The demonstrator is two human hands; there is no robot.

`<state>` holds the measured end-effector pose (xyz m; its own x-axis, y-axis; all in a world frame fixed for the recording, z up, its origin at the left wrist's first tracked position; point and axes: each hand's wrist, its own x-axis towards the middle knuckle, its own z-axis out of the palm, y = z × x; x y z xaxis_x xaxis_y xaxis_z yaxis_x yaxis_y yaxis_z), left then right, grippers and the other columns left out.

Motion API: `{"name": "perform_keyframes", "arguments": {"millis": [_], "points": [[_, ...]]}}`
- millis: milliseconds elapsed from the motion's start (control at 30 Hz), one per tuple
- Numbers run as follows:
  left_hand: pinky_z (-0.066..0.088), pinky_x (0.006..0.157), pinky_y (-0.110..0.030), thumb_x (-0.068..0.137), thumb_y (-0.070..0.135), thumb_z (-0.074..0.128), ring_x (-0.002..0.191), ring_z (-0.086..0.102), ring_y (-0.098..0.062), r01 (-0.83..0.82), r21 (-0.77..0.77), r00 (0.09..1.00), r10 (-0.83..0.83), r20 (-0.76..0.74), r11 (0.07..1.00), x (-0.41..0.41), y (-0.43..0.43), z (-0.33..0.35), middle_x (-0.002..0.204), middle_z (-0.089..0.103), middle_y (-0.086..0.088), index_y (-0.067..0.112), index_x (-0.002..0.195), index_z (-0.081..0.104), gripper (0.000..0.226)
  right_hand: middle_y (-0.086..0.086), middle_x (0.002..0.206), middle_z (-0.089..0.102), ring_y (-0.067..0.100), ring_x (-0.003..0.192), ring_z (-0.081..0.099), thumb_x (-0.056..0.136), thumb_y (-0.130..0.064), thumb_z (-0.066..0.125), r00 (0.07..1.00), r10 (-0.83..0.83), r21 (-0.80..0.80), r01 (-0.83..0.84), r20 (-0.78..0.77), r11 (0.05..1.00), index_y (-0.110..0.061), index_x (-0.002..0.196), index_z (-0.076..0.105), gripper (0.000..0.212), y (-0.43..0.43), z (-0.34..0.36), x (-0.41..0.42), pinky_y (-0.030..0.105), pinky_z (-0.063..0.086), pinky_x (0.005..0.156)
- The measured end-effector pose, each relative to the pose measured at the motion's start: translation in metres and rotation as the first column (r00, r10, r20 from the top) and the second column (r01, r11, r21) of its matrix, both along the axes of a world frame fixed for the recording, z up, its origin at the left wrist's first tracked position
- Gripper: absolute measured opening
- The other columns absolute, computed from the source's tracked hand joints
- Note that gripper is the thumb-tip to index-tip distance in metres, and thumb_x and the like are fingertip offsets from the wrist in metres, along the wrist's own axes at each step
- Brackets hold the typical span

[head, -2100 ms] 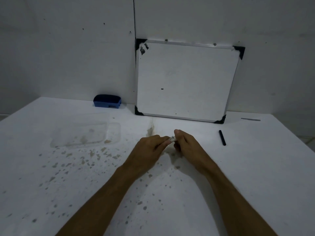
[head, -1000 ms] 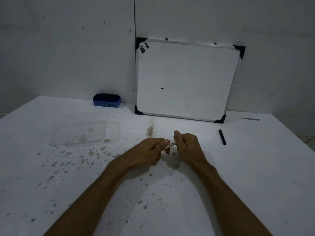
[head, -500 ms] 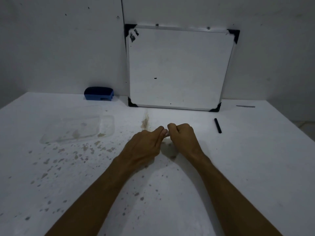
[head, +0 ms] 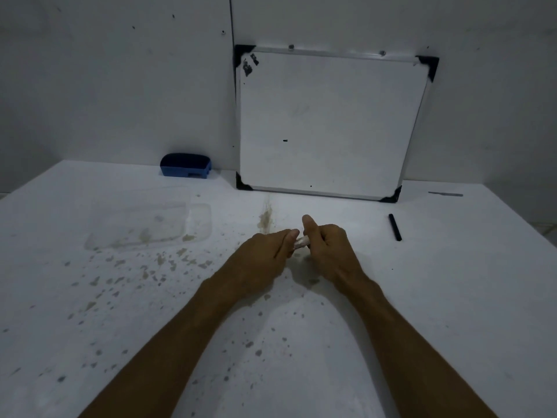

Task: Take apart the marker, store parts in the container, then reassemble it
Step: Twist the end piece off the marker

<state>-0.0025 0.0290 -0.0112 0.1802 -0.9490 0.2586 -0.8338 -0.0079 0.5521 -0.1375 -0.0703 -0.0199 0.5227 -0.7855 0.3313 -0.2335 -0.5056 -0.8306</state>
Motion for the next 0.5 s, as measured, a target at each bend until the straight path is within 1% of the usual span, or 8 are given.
{"name": "perform_keyframes", "arguments": {"millis": [67,100,167,267,300,400,433,500], "points": [[0.045,0.057,-0.025,0.103,0.049,0.016,0.052,0.054,-0.014,-0.001,-0.090,0.972,0.022,0.233,0.996,-0.004,-0.002,-0.006,0.064,0.055,0.006,0.023,0.098,0.054,0.047,-0.008,0.039,0.041,0.005,0.039,0.039,0.104,-0.047,0.044,0.999,-0.034,0.068,0.035,-0.016,0.997,-0.011,0.046,0.044,0.068,-0.003,0.000,-0.002,0.015,0.040,0.050],[0.046,0.053,-0.026,0.104,0.049,0.015,0.047,0.052,-0.014,0.000,-0.129,0.955,0.038,0.293,0.992,-0.006,-0.003,-0.008,0.061,0.051,0.007,0.021,0.100,0.055,0.049,-0.009,0.039,0.039,0.005,0.039,0.038,0.105,-0.047,0.045,0.999,-0.048,0.081,0.050,-0.018,0.995,-0.015,0.046,0.041,0.066,-0.004,0.000,-0.002,0.013,0.037,0.049],[0.049,0.044,-0.029,0.106,0.050,0.014,0.040,0.047,-0.013,-0.005,-0.176,0.950,0.060,0.307,0.984,-0.006,-0.004,-0.010,0.054,0.045,0.009,0.022,0.096,0.051,0.048,-0.005,0.043,0.039,0.006,0.041,0.037,0.105,-0.044,0.046,0.998,-0.069,0.100,0.069,-0.004,0.993,-0.016,0.048,0.042,0.064,-0.005,-0.001,-0.001,0.014,0.036,0.049],[0.040,0.043,-0.024,0.104,0.052,0.010,0.038,0.040,-0.008,-0.008,-0.171,0.958,0.056,0.282,0.985,-0.005,-0.004,-0.011,0.051,0.036,0.011,0.024,0.092,0.048,0.050,-0.004,0.044,0.041,0.005,0.038,0.040,0.107,-0.027,0.047,0.995,-0.102,0.070,0.101,0.013,0.992,-0.017,0.048,0.044,0.060,-0.004,-0.002,0.002,0.015,0.034,0.046],[0.038,0.047,-0.021,0.103,0.052,0.010,0.041,0.041,-0.008,0.000,-0.165,0.966,0.042,0.254,0.986,-0.006,-0.004,-0.010,0.052,0.038,0.012,0.025,0.091,0.047,0.047,-0.003,0.044,0.041,0.006,0.037,0.039,0.107,-0.022,0.046,0.995,-0.100,0.051,0.098,0.023,0.994,-0.014,0.048,0.045,0.059,-0.004,-0.003,0.003,0.018,0.033,0.046],[0.045,0.062,-0.023,0.106,0.045,0.022,0.058,0.056,-0.015,0.007,-0.079,0.997,-0.001,0.071,0.997,-0.006,-0.007,0.001,0.066,0.057,0.004,0.024,0.086,0.053,0.043,-0.001,0.041,0.039,0.009,0.036,0.036,0.105,-0.017,0.047,0.993,-0.080,-0.030,0.083,0.088,0.996,-0.004,0.049,0.048,0.058,-0.003,-0.005,0.004,0.025,0.031,0.044],[0.046,0.065,-0.025,0.107,0.043,0.025,0.061,0.056,-0.015,0.005,-0.030,1.000,-0.005,0.012,1.000,-0.005,-0.008,0.005,0.068,0.059,0.001,0.020,0.082,0.057,0.047,-0.002,0.040,0.039,0.010,0.035,0.036,0.104,-0.018,0.047,0.991,-0.068,-0.070,0.076,0.113,0.995,-0.002,0.048,0.048,0.059,-0.003,-0.006,0.004,0.025,0.030,0.043],[0.041,0.062,-0.023,0.108,0.041,0.025,0.058,0.051,-0.011,0.027,0.063,0.997,-0.023,-0.068,0.998,0.000,-0.007,0.013,0.064,0.056,0.000,0.017,0.070,0.057,0.055,-0.005,0.038,0.038,0.010,0.032,0.035,0.101,-0.020,0.047,0.987,-0.026,-0.152,0.050,0.158,0.987,-0.002,0.045,0.047,0.059,0.000,-0.008,0.006,0.022,0.027,0.040]]}}
